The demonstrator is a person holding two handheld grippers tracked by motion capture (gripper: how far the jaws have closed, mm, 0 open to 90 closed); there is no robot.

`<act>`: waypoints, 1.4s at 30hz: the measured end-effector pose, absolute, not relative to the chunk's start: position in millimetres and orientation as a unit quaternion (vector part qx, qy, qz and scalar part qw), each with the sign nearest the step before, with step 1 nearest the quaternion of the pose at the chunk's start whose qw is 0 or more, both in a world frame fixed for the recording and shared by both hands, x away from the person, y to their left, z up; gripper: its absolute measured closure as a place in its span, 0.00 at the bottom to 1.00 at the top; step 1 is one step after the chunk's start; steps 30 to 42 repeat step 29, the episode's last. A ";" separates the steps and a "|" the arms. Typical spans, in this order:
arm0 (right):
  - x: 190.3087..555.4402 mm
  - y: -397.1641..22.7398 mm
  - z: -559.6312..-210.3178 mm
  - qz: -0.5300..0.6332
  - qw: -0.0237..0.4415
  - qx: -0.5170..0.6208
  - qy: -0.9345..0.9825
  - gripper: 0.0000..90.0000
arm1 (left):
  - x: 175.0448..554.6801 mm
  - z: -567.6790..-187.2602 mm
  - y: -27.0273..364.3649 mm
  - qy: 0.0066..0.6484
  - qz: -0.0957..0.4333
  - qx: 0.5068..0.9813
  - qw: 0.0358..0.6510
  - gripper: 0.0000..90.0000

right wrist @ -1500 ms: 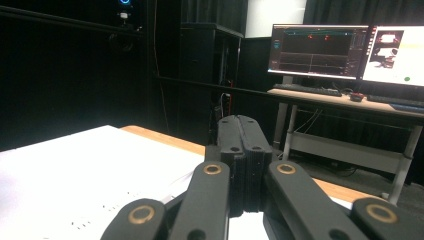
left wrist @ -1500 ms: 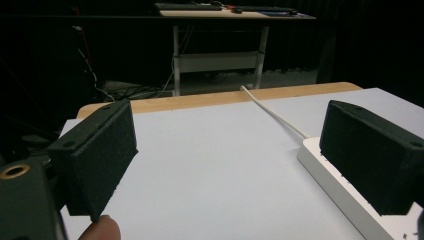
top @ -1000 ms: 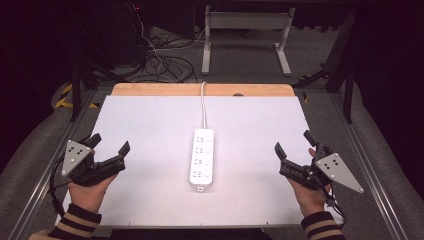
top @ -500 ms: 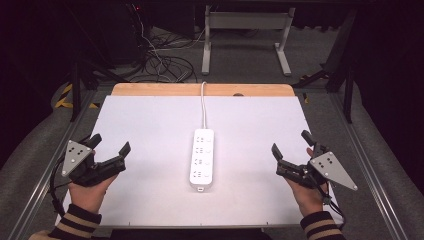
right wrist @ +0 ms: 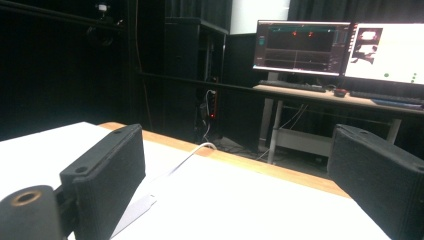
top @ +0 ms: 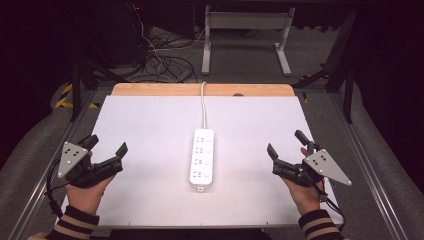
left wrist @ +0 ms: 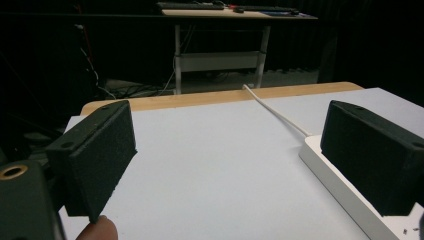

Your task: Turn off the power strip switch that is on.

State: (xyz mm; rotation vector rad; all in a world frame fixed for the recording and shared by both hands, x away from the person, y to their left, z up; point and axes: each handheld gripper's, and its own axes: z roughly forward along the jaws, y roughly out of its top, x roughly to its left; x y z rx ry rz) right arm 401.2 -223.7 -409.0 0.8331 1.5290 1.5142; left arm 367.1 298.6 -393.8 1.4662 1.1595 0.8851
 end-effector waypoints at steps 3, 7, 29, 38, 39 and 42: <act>401.1 -224.0 -408.9 0.600 0.405 0.329 0.606 0.10 | 367.2 -394.2 296.8 0.479 0.367 0.613 0.510 0.09; 400.8 -224.2 -408.8 0.598 0.407 0.329 0.607 0.10 | 367.1 -394.1 297.3 0.480 0.367 0.612 0.510 0.09; 401.6 -222.0 -409.8 0.590 0.412 0.325 0.613 0.12 | 368.3 -394.6 298.0 0.480 0.368 0.613 0.508 0.09; 401.6 -222.0 -409.8 0.590 0.412 0.325 0.613 0.12 | 368.3 -394.6 298.0 0.480 0.368 0.613 0.508 0.09; 401.6 -222.0 -409.8 0.590 0.412 0.325 0.613 0.12 | 368.3 -394.6 298.0 0.480 0.368 0.613 0.508 0.09; 401.6 -222.0 -409.8 0.590 0.412 0.325 0.613 0.12 | 368.3 -394.6 298.0 0.480 0.368 0.613 0.508 0.09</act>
